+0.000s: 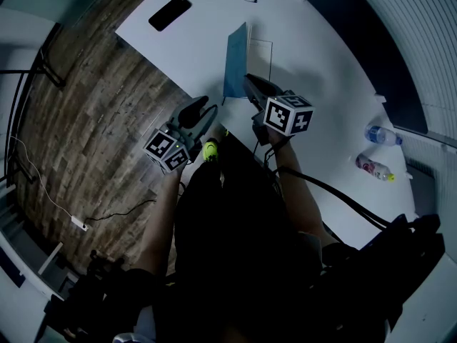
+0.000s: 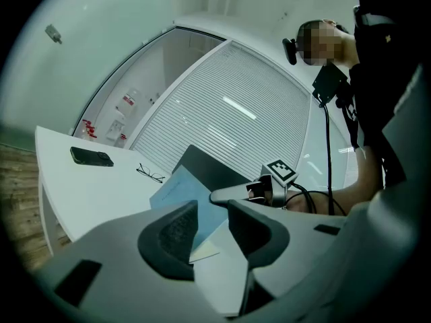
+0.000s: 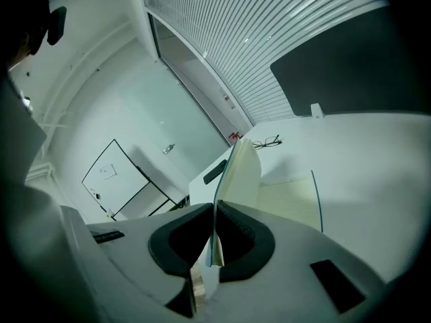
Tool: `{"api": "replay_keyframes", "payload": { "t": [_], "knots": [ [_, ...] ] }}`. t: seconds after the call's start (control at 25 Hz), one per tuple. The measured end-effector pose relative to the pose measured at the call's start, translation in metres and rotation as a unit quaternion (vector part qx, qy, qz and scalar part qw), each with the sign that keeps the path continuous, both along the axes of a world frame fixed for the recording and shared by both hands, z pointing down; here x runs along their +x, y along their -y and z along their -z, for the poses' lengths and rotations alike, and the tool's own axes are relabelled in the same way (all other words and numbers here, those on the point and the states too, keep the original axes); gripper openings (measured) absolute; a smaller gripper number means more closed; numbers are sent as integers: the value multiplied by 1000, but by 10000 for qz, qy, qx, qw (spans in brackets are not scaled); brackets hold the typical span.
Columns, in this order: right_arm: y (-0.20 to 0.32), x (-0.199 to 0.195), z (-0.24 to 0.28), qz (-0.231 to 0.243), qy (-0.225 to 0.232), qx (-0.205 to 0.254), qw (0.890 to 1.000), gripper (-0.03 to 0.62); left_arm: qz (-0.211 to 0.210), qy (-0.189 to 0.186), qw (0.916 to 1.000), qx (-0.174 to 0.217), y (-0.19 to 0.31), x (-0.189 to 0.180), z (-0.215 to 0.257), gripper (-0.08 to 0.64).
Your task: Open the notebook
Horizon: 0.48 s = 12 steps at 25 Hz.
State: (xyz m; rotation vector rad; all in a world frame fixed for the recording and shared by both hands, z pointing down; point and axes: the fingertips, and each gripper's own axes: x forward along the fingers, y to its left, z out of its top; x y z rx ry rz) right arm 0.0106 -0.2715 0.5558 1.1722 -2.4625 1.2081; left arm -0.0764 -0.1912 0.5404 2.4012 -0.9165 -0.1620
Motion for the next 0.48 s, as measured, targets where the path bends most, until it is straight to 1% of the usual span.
{"api": "replay_keyframes", "payload": {
  "t": [0.32,0.48],
  "knots": [
    [0,-19,4,240,-159,92,9995,34,92,-36,9999,42,-2,-10,2,124],
    [1,-28,6,420,-552,256,9973,32,113,-67,9999,51,-2,-15,2,124]
  ]
}}
